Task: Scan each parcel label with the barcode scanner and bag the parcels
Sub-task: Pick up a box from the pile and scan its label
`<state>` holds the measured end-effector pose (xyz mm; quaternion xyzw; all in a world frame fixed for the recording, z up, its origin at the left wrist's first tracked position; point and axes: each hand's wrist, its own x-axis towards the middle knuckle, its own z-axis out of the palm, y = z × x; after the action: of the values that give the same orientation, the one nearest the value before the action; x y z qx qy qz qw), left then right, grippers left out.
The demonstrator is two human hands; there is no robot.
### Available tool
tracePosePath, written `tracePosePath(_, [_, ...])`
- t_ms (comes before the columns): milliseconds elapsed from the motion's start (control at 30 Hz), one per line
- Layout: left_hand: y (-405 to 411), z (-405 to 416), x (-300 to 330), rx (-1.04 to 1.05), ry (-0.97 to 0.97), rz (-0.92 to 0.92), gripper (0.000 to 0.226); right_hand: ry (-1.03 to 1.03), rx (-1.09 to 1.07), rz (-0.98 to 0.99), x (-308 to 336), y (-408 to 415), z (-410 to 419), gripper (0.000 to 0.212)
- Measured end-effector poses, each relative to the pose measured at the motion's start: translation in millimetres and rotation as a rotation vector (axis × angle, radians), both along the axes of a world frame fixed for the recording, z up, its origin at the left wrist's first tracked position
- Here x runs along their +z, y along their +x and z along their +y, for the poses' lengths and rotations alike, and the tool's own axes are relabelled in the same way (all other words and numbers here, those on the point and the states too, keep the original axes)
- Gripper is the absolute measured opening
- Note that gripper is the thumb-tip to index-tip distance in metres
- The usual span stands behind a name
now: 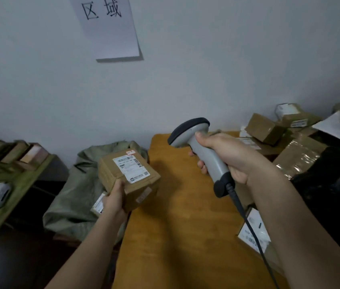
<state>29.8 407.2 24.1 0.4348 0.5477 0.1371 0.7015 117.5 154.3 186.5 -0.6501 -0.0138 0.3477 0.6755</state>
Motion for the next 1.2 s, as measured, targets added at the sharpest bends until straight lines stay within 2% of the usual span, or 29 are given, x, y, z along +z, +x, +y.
tracePosePath(100, [-14.8,65.4,-17.9,0.238,0.096,0.022,0.102,-0.024,0.038,-0.003,-6.8,-2.6,43.0,0.040])
tracePosePath(267, [-7.6,236.7,-165.2,0.308,0.131,0.200,0.125,-0.063,0.008,0.040,-22.9,-3.3,120.1,0.042])
tracePosePath(333, [-8.4,260.9,-173.4,0.315,0.119,0.227,0.127,-0.094,0.013,0.054,-28.6,-4.1,151.2,0.044])
tracePosePath(433, [-3.6,253.7,-133.9,0.230,0.112,0.181,0.118,-0.150,0.037,0.069,-38.3,-3.4,182.3,0.048])
tracePosePath(500, [5.8,225.4,-83.3,0.127,0.085,0.133,0.103,-0.200,0.030,0.088,-45.8,-1.5,190.2,0.051])
tracePosePath(600, [24.4,228.0,-99.6,-0.098,0.132,0.181,0.068,-0.245,-0.037,0.113,-55.3,4.6,192.3,0.052])
tracePosePath(700, [38.4,232.2,-114.6,-0.191,0.226,0.322,0.071,-0.269,-0.107,0.117,-61.8,12.3,189.5,0.054])
tracePosePath(833, [54.5,231.6,-113.5,-0.172,0.343,0.565,0.069,-0.240,-0.158,0.133,-62.9,21.4,183.1,0.048])
tracePosePath(1033, [67.7,221.8,-111.8,-0.266,0.428,0.657,0.062,-0.171,-0.233,0.144,-63.2,26.6,161.8,0.041])
tracePosePath(1200, [83.0,181.1,-86.4,-0.214,0.465,0.754,0.061,-0.145,-0.292,0.131,-59.5,27.8,119.6,0.041])
